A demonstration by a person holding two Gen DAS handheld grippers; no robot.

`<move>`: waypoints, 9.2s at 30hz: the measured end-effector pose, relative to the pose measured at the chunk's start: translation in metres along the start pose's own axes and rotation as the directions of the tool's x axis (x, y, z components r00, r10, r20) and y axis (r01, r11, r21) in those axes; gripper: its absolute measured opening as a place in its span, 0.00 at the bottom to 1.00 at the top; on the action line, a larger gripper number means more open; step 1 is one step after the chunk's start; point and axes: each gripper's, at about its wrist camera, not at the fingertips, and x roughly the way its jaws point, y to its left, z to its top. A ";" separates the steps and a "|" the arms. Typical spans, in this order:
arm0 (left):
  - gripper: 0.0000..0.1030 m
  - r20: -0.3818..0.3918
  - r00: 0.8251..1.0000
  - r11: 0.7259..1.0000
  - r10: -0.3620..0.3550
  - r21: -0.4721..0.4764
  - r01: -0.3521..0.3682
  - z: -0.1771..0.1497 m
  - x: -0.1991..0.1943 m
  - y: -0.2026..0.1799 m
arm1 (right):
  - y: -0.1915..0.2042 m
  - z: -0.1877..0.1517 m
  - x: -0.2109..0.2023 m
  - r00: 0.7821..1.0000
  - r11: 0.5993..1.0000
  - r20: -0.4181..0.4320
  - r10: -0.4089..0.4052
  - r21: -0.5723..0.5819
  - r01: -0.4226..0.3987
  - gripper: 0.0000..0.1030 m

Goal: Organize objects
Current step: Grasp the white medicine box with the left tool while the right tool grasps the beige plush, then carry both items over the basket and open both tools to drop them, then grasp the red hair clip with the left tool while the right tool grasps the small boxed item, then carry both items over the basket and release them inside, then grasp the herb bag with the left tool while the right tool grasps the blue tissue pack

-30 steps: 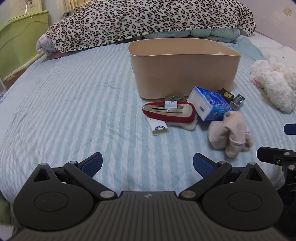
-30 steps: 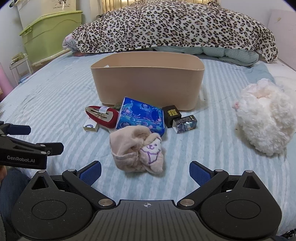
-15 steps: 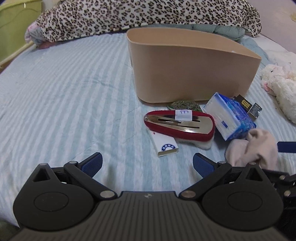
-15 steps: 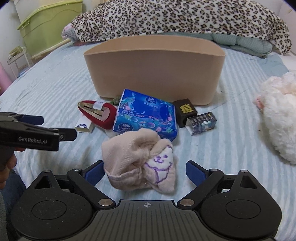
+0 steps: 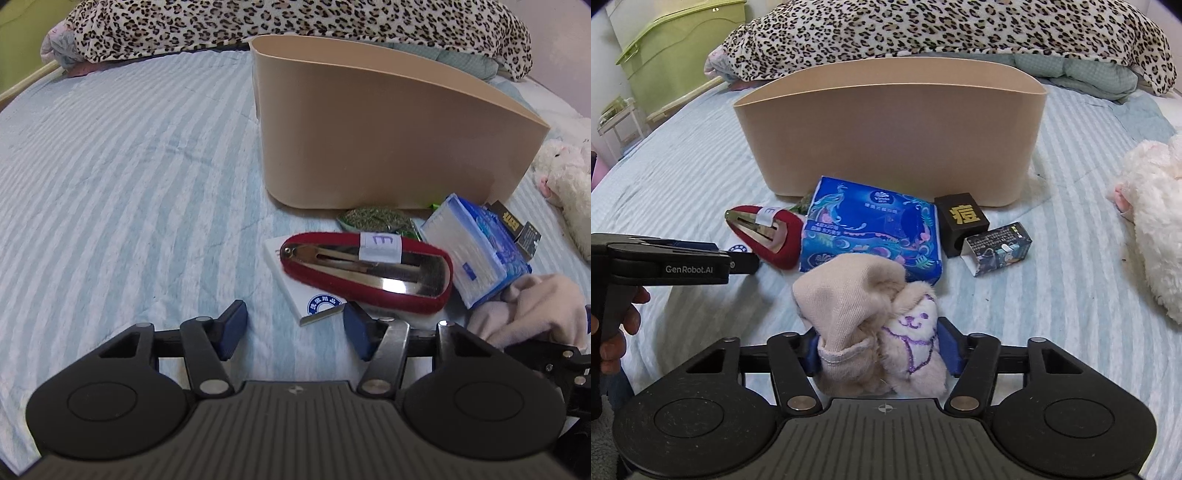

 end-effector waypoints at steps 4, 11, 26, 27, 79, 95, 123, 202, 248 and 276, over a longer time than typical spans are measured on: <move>0.73 0.003 1.000 1.000 0.016 0.004 -0.016 -0.003 0.008 0.001 | -0.001 -0.002 -0.001 1.000 1.000 0.001 -0.006 0.004 0.006 0.49; 0.48 0.047 0.999 0.999 0.026 0.021 -0.027 -0.006 0.014 -0.002 | 0.001 -0.003 -0.003 1.000 1.000 0.006 -0.016 0.000 0.016 0.47; 0.30 0.067 0.997 1.000 0.027 0.004 -0.027 -0.027 -0.029 0.010 | -0.010 -0.009 -0.040 0.996 0.996 0.091 -0.019 0.083 0.011 0.42; 0.30 0.073 0.997 1.000 0.020 -0.011 -0.019 -0.028 -0.035 0.012 | -0.013 -0.009 -0.044 0.995 0.996 0.100 -0.018 0.092 0.009 0.42; 0.83 0.189 0.978 0.990 0.092 0.092 -0.111 0.137 -0.017 -0.061 | -0.037 0.146 -0.023 0.943 0.992 0.309 -0.122 -0.001 0.129 0.83; 0.89 0.074 0.992 0.995 0.102 0.006 -0.103 0.066 -0.038 -0.031 | -0.051 0.081 -0.045 0.960 0.983 0.237 -0.151 -0.063 0.170 1.00; 0.63 -0.079 0.994 0.980 -0.074 -0.190 0.058 0.035 0.014 -0.045 | -0.084 0.022 0.036 0.991 0.994 0.077 -0.112 -0.001 0.112 0.59; 0.78 0.129 0.987 0.987 0.097 0.117 -0.113 0.148 -0.015 -0.071 | -0.048 0.147 -0.010 0.925 0.988 0.348 -0.150 0.027 0.150 0.91; 0.90 0.032 0.999 0.999 0.032 0.038 -0.033 0.026 -0.012 -0.031 | -0.008 0.015 0.020 0.994 0.994 0.037 -0.098 0.058 0.096 1.00; 0.41 -0.009 0.996 0.996 -0.086 0.005 0.086 0.040 0.030 -0.038 | -0.021 0.005 0.024 0.997 0.998 0.075 -0.016 0.058 0.011 0.88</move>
